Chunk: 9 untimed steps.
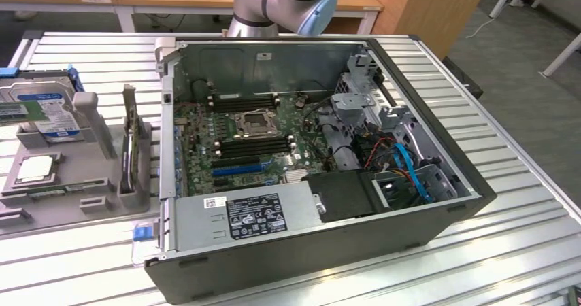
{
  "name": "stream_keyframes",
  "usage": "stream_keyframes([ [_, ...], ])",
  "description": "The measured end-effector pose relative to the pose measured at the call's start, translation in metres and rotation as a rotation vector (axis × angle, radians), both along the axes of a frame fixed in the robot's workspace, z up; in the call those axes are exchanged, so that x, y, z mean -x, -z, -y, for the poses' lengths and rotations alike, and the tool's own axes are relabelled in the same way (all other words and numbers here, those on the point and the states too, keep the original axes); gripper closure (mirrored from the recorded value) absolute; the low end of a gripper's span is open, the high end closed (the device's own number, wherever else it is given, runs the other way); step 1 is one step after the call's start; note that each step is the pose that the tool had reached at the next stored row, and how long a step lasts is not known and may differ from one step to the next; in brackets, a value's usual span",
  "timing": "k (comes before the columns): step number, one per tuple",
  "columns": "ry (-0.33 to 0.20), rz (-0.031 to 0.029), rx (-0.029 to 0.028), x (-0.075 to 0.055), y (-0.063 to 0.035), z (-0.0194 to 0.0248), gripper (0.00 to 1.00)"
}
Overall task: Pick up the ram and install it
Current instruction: 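Pick up the ram and move it above insertion slot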
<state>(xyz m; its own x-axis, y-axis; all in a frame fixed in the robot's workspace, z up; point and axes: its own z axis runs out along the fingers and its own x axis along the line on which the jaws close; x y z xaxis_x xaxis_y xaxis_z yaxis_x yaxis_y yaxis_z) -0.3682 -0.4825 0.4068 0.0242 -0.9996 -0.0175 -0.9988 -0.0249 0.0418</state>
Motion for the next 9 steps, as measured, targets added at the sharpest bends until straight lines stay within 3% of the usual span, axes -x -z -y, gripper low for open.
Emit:
stream_keyframes([
  [9, 0.000, -0.0002, 0.0002, -0.0002, -0.0002, 0.0000, 0.89],
])
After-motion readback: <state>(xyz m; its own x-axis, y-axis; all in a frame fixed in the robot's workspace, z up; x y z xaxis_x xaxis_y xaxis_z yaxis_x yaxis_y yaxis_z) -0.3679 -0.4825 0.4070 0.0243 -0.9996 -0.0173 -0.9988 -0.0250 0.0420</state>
